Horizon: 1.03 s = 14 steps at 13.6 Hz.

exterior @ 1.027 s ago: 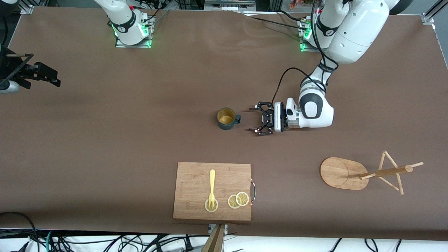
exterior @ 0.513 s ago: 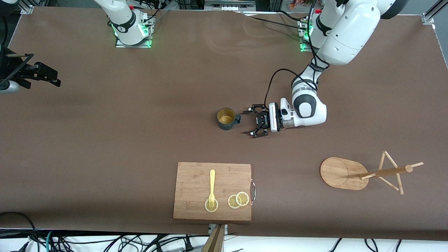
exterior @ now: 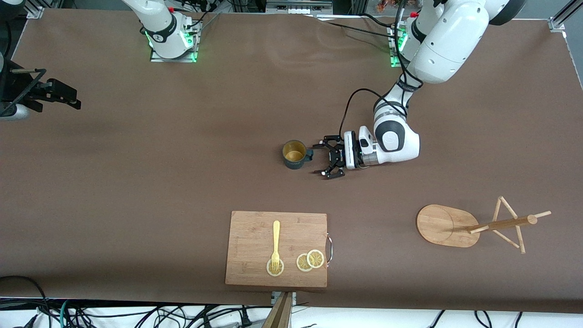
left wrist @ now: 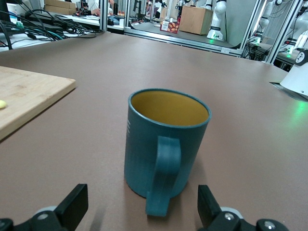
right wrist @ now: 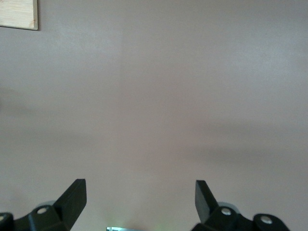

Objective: Pass cup and hang on rack
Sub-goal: 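Grasp the mug handle with the left gripper, then lift the mug with the left gripper and carry it toward the rack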

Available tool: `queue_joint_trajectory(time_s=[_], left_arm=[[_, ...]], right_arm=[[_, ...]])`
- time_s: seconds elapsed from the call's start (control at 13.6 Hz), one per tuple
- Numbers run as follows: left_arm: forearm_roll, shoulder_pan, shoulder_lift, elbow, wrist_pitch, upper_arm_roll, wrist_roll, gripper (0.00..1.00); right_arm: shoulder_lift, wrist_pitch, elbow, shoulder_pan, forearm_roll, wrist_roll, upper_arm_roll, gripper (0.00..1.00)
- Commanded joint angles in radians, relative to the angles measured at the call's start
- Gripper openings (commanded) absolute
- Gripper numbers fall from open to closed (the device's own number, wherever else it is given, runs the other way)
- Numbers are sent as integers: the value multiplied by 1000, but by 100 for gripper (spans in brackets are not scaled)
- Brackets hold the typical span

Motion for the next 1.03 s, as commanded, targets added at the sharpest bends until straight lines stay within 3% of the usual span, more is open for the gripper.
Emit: queue_joint_trajectory(time_s=[0.0, 0.22, 0.29, 0.37, 0.51, 0.59, 0.66, 0.95], left_arm=[[-59, -25, 20, 17, 13, 0, 37, 100], [-61, -32, 18, 17, 33, 0, 37, 100], [-61, -39, 18, 17, 35, 0, 37, 93], [-61, -41, 17, 17, 35, -2, 37, 77], [-64, -39, 12, 7, 35, -2, 35, 17], [-64, -39, 11, 7, 35, 0, 35, 15], [-65, -39, 9, 8, 35, 0, 35, 0], [-53, -27, -29, 14, 35, 8, -29, 0]], right_arm=[[7, -29, 22, 2, 17, 9, -6, 100], [9, -31, 22, 1, 19, 3, -9, 100], [9, -31, 22, -1, 19, 3, -11, 100], [9, -32, 21, -4, 20, 3, -11, 100], [9, -34, 20, -5, 20, 3, -11, 100], [9, -35, 20, -5, 23, 3, -11, 100], [9, -35, 20, -4, 25, 7, -11, 100], [9, -37, 19, -5, 25, 7, -11, 100]])
